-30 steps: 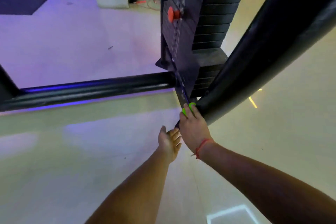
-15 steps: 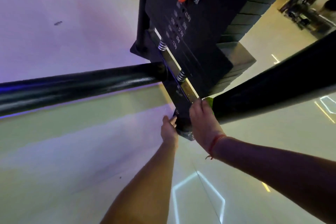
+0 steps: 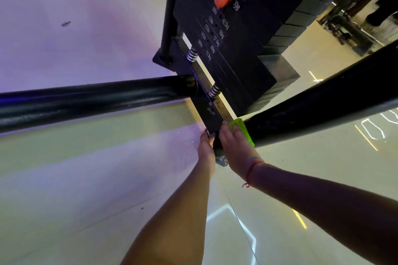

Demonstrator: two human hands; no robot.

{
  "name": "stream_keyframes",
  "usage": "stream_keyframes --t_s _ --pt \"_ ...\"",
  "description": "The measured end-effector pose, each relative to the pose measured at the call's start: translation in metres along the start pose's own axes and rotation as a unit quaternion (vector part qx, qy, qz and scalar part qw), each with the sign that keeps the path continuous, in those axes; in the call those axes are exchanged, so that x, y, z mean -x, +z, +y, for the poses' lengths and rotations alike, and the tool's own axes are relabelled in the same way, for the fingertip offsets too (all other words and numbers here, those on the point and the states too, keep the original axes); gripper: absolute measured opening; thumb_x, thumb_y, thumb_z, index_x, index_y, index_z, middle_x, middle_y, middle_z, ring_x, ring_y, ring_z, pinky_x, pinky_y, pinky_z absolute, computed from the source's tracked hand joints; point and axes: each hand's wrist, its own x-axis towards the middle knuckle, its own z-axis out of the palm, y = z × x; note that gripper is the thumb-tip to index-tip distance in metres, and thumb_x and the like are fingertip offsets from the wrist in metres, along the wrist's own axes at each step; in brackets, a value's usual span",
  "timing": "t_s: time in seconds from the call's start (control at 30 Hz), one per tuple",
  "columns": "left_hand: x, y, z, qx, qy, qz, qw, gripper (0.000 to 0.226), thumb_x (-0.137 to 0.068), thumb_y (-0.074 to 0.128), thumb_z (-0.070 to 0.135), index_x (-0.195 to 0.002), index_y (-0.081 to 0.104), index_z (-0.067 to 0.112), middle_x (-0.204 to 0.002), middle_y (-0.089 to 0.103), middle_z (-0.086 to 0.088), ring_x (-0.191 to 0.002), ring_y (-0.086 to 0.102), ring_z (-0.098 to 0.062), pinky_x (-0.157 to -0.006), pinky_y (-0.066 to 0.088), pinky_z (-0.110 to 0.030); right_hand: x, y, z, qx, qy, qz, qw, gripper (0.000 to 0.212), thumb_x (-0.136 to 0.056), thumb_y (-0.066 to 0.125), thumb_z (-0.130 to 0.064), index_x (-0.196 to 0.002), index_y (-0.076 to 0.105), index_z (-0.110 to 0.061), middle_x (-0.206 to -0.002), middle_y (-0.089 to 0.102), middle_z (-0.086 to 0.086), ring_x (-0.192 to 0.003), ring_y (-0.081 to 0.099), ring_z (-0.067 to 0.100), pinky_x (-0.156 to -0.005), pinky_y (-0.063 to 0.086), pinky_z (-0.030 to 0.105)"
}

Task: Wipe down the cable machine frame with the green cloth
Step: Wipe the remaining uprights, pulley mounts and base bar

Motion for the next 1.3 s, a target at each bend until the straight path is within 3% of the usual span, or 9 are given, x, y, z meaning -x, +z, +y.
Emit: stream_keyframes --t_s 0.13,0.23,0.33,0.57,0.77,0.93,1.03,1.17,1.3 --pt "0.006 0.003 0.005 0.013 -0.001 -0.007 1.000 0.057 -0.107 0.023 0.049 -0.141 0.056 0.016 -0.142 0.058 0.004 -0.092 0.053 -0.005 -0.092 0.027 -0.023 0.015 0.003 0.016 -0.040 0.022 0.031 0.998 0.066 -0.104 0.028 -0.032 -0.156 0.014 0.006 -0.160 0.022 0.025 -0.150 0.018 0.040 -0.121 0.020 0.052" --pt "0.013 0.014 0.004 0.032 0.007 0.012 0.999 0.048 -0.107 0.029 0.049 -0.131 0.058 0.020 -0.128 0.063 0.007 -0.085 0.059 -0.006 -0.082 0.044 -0.025 0.053 0.005 0.043 -0.062 0.099 0.087 0.989 0.062 -0.098 0.028 -0.022 -0.153 0.026 0.007 -0.154 0.033 0.024 -0.147 0.026 0.040 -0.121 0.021 0.052" --pt "0.022 0.027 0.000 0.068 0.016 0.025 0.997 0.046 -0.101 0.045 0.055 -0.123 0.066 0.021 -0.122 0.067 0.005 -0.108 0.066 -0.022 -0.104 0.050 -0.043 0.070 0.003 0.055 -0.094 0.166 0.121 0.974 0.060 -0.094 0.037 -0.020 -0.149 0.039 0.005 -0.150 0.042 0.020 -0.144 0.031 0.039 -0.121 0.022 0.052" --pt "0.036 0.034 -0.004 -0.005 0.071 -0.022 0.997 0.053 -0.096 0.038 0.066 -0.114 0.071 0.029 -0.133 0.063 0.005 -0.120 0.058 -0.016 -0.116 0.036 -0.039 0.064 -0.006 0.068 -0.075 0.103 0.096 0.987 0.057 -0.092 0.035 -0.025 -0.142 0.052 -0.003 -0.143 0.050 0.014 -0.140 0.037 0.036 -0.118 0.029 0.048" --pt "0.060 0.031 0.009 -0.068 0.043 -0.037 0.996 0.065 -0.098 0.024 0.069 -0.139 0.058 0.032 -0.153 0.045 0.007 -0.130 0.043 -0.016 -0.107 0.022 -0.030 0.102 -0.016 0.100 -0.073 0.235 0.126 0.961 0.056 -0.096 0.027 -0.016 -0.145 0.040 0.006 -0.150 0.040 0.024 -0.150 0.019 0.042 -0.123 0.017 0.057" --pt "0.075 0.042 0.018 -0.073 0.056 -0.052 0.994 0.064 -0.101 0.025 0.064 -0.141 0.058 0.027 -0.139 0.054 0.006 -0.115 0.053 -0.003 -0.095 0.037 -0.025 0.090 -0.015 0.075 -0.061 0.079 0.069 0.993 0.064 -0.101 0.026 -0.028 -0.158 0.011 -0.004 -0.164 0.017 0.021 -0.153 0.008 0.039 -0.123 0.006 0.055" --pt "0.083 0.050 0.024 -0.074 0.075 -0.065 0.992 0.066 -0.100 0.030 0.065 -0.138 0.061 0.022 -0.147 0.054 0.009 -0.142 0.038 -0.009 -0.122 0.016 -0.040 0.104 -0.019 0.102 -0.069 0.119 0.087 0.987 0.065 -0.097 0.015 -0.024 -0.157 0.019 -0.001 -0.164 0.020 0.018 -0.154 0.004 0.038 -0.124 0.004 0.054" --pt "0.102 0.069 0.027 -0.072 0.081 -0.072 0.992 0.070 -0.098 0.032 0.066 -0.145 0.052 0.019 -0.153 0.045 0.009 -0.145 0.031 -0.013 -0.120 0.013 -0.040 0.132 -0.031 0.136 -0.082 0.212 0.088 0.970 0.066 -0.096 0.012 -0.026 -0.157 0.020 -0.004 -0.166 0.017 0.015 -0.155 -0.003 0.038 -0.123 -0.003 0.056" --pt "0.111 0.084 0.027 -0.089 0.120 -0.061 0.987 0.063 -0.101 0.034 0.059 -0.142 0.056 0.017 -0.145 0.054 0.008 -0.137 0.039 -0.009 -0.109 0.021 -0.030 0.124 -0.030 0.122 -0.071 0.162 0.048 0.983 0.061 -0.103 0.023 -0.033 -0.154 0.030 0.000 -0.160 0.031 0.017 -0.154 0.008 0.038 -0.123 0.002 0.057"
